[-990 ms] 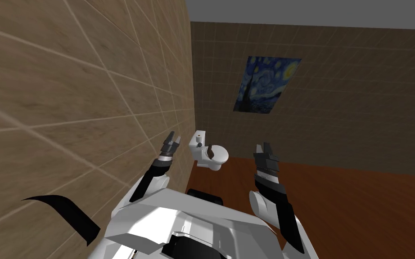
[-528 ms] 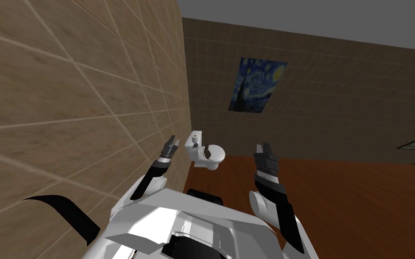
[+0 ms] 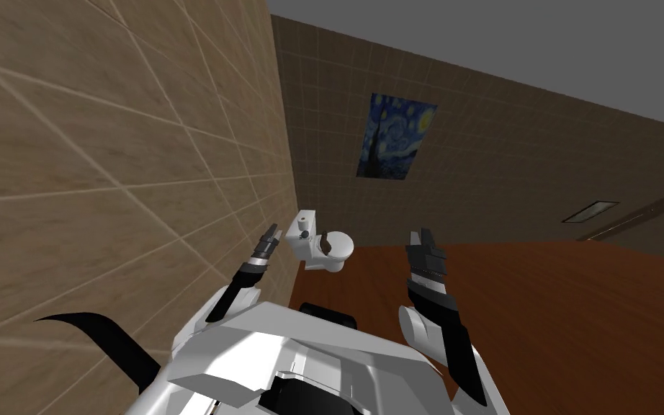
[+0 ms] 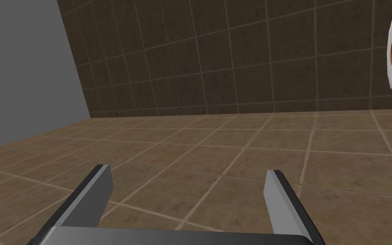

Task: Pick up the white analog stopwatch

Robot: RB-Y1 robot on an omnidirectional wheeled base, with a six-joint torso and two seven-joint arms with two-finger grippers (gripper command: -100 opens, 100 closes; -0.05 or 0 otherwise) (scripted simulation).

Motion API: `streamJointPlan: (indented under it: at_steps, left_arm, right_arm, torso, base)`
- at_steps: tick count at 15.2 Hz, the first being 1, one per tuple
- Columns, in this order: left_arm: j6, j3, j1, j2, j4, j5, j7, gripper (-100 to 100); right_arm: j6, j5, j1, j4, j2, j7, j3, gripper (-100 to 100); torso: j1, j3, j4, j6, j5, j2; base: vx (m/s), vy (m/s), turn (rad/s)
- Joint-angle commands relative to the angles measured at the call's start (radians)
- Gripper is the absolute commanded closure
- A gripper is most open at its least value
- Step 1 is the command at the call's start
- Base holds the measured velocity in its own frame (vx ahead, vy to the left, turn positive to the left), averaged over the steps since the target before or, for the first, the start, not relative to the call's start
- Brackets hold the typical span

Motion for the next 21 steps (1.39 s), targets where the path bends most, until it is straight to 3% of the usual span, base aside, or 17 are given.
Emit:
streamJointPlan:
  at_steps: [1,10,12,15,17,21]
  left_arm:
    - [-0.014,0.011,0.000,0.000,0.034,-0.002,0.000,-100]
    - [-0.099,0.097,0.001,-0.006,0.225,-0.010,0.010,-100]
    - [-0.099,0.097,0.001,-0.006,0.244,-0.010,0.010,-100]
    - [-0.135,0.132,0.001,-0.014,0.320,-0.014,0.014,-100]
    - [-0.135,0.132,0.001,-0.014,0.330,-0.014,0.014,-100]
    - [-0.170,0.167,0.001,-0.024,0.415,-0.017,0.018,-100]
  right_arm:
    - [0.000,0.000,0.000,0.000,0.000,0.000,0.000,0]
    - [0.000,0.000,0.000,0.000,0.000,0.000,0.000,0]
    - [0.000,0.000,0.000,0.000,0.000,0.000,0.000,0]
    - [0.000,0.000,0.000,0.000,0.000,0.000,0.000,0]
    - [0.000,0.000,0.000,0.000,0.000,0.000,0.000,0]
    - [0.000,0.000,0.000,0.000,0.000,0.000,0.000,0]
  torso:
    - [0.000,0.000,0.000,0.000,0.000,0.000]
    - [0.000,0.000,0.000,0.000,0.000,0.000]
    - [0.000,0.000,0.000,0.000,0.000,0.000]
    - [0.001,0.000,0.000,0.000,0.000,0.000]
    - [0.000,0.000,0.000,0.000,0.000,0.000]
    - [0.000,0.000,0.000,0.000,0.000,0.000]
  base:
    - [0.024,-0.031,-0.122]
    - [0.032,-0.034,-0.161]
    - [0.027,-0.026,-0.094]
    - [0.033,-0.023,-0.159]
    - [0.028,-0.023,-0.101]
    - [0.034,-0.025,-0.154]
